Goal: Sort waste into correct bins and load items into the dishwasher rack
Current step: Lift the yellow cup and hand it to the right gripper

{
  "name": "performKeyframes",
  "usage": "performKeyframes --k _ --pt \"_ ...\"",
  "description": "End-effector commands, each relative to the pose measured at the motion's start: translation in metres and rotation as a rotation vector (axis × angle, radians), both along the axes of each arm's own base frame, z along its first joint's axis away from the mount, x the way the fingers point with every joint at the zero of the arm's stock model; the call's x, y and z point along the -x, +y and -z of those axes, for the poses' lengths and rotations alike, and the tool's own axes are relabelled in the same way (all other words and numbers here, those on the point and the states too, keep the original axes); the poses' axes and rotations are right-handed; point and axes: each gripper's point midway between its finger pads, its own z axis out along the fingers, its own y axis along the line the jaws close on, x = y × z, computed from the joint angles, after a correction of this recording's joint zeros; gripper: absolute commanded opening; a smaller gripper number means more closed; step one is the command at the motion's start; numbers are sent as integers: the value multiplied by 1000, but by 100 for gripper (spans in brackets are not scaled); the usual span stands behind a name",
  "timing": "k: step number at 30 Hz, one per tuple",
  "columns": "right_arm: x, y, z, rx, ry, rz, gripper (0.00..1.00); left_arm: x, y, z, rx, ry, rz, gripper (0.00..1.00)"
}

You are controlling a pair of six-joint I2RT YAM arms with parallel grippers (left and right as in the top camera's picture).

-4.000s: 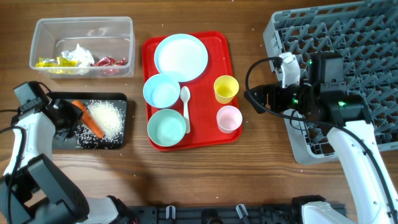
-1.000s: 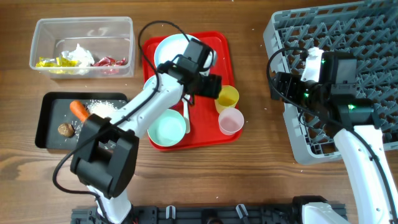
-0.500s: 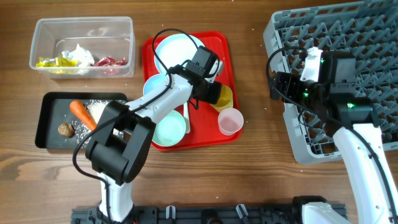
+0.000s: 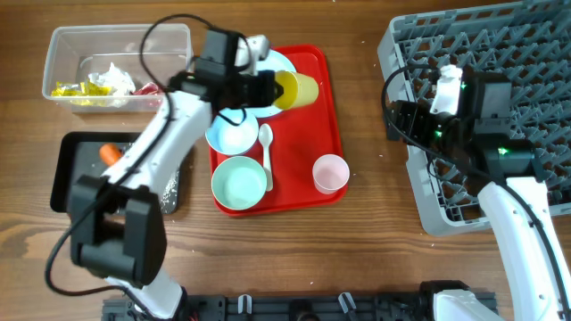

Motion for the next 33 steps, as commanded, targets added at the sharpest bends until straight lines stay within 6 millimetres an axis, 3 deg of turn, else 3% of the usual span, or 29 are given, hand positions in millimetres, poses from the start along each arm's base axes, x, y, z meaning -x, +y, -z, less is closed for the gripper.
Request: performKeyframes --k 1,4,6,8,11,15,21,28,33 --pt "-5 35 -27 -111 -116 -215 95 30 -17 -57 337 24 241 4" --pt "9 84 -78 -308 -325 -552 100 49 -9 -91 533 -34 414 4" --pt "22 102 -101 -418 -414 -723 100 59 -3 -108 625 -71 491 4" --pt "25 112 -100 -513 -414 -828 100 67 -3 -121 694 -93 553 4" --pt "28 121 -93 -632 -394 -950 100 67 -3 -122 696 -104 562 4" --pt "18 146 -76 -681 -350 -1007 100 72 -12 -123 696 -103 587 4" --pt "6 177 -91 -678 -381 -987 99 74 -24 -117 662 -105 592 4" --pt "15 197 -90 -678 -369 -1013 80 72 -24 -116 649 -116 587 4" --pt "17 200 -90 -679 -365 -1019 56 71 -24 -116 647 -129 591 4"
